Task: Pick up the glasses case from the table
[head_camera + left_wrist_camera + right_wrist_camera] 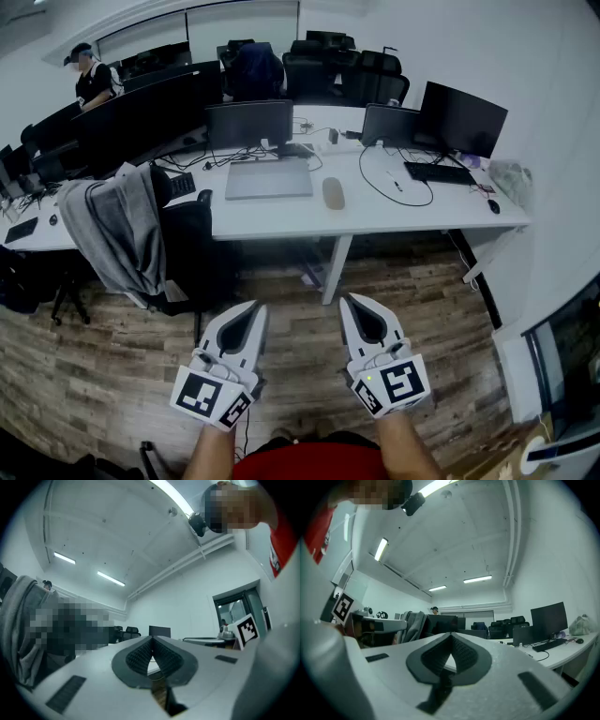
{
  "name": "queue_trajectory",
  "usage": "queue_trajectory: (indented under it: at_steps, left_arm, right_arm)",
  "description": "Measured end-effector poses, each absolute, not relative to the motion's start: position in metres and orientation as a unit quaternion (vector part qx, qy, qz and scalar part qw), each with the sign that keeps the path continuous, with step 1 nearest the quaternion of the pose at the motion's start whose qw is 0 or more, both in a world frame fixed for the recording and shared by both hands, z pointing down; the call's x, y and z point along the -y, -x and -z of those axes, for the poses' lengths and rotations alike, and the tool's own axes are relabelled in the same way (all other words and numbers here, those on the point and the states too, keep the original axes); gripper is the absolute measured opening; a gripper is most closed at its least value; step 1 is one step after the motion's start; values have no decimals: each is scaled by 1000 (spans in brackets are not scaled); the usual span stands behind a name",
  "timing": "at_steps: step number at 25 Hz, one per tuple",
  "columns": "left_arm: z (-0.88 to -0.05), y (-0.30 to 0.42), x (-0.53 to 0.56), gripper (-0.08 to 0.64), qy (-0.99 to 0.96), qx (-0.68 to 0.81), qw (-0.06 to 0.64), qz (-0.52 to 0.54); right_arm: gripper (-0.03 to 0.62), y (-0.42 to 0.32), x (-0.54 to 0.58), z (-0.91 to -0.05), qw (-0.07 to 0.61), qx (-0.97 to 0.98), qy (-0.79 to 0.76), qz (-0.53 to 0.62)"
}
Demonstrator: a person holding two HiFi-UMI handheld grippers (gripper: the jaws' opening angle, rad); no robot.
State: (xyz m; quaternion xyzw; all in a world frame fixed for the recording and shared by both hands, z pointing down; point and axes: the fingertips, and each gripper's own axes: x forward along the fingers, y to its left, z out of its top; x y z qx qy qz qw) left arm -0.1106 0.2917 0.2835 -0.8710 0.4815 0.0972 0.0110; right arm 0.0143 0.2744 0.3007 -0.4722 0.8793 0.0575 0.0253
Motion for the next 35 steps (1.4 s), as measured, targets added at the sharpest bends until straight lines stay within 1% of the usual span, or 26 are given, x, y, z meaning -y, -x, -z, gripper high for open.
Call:
queue_trajectory:
  at_steps: [7,12,18,25,35]
  left_arm:
    - [-292,127,-289,11,876,-471,5,-102]
    - [-298,136,-278,11,879,-465,-5,-109]
    - [-305,149,-242,11,876,-470,-4,-109]
    - [-311,150,-161,11,867,-487,11,-103]
    - [-319,127,12,11,845,-529,21,-80]
  right_arm:
    - [5,3,-275,-305,39,-880,472,-45]
    - [5,12,-266,-313,21,-876,480,-44]
    - [5,18,-227,-325,11,-871,489,-44]
    - [5,10,-137,-339,10,-869,491,-54]
    - [5,-18,31,-348,9,-875,482,-53]
